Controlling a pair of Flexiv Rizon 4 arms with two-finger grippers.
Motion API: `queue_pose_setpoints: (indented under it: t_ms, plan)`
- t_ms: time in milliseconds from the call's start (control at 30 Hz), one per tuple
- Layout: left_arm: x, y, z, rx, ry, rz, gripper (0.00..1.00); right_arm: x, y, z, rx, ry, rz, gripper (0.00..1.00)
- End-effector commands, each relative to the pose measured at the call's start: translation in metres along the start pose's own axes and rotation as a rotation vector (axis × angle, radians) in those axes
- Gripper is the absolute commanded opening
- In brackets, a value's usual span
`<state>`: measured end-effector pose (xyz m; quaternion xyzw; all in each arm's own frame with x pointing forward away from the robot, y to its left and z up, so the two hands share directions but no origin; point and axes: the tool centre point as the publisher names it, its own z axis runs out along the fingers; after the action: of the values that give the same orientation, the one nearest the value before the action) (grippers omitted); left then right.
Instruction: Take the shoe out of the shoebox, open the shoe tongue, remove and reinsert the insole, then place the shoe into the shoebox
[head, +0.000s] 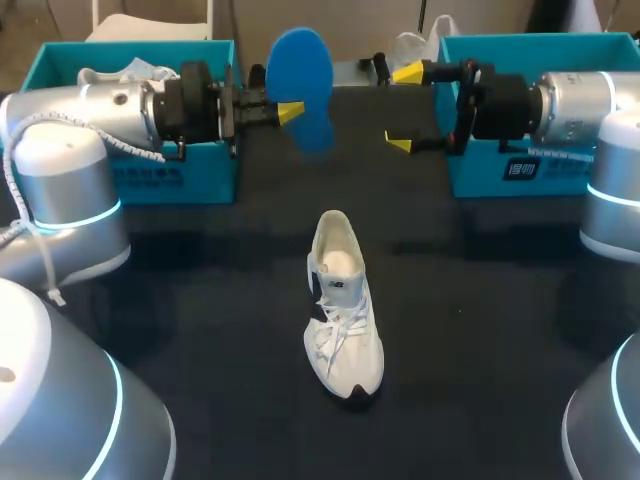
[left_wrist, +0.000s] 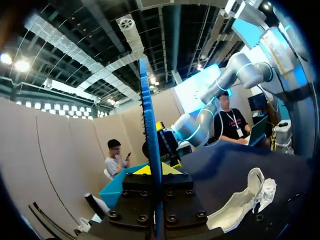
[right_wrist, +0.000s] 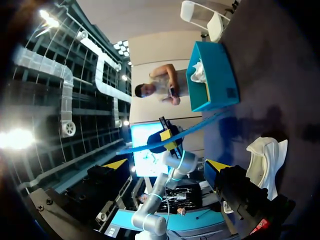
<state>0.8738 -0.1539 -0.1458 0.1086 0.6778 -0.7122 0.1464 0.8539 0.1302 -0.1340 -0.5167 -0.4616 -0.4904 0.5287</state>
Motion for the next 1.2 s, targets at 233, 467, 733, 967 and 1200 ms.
queue_pose_setpoints:
  t_ms: [233,467,733,967,1200]
  plan:
    - [0.012,-0.006,-0.014,0.047,0.204,1.199,0.0,0.001,-0.001,0.001,-0.002,-0.003,0.0,1.0]
    - [0.013,-0.006,-0.013,0.064,0.217,1.263,0.0,0.001,-0.001,0.001,-0.002,-0.003,0.0,1.0]
    - [0.014,-0.011,-0.006,0.037,0.259,1.554,0.0,0.001,-0.001,0.001,-0.002,-0.003,0.0,1.0]
    - [0.011,-0.011,-0.005,0.006,0.253,1.499,0.0,0.001,-0.001,0.001,-0.002,-0.003,0.0,1.0]
    - [0.003,0.0,0.006,-0.037,0.291,1.544,0.0,0.001,-0.001,0.001,-0.002,-0.003,0.0,1.0]
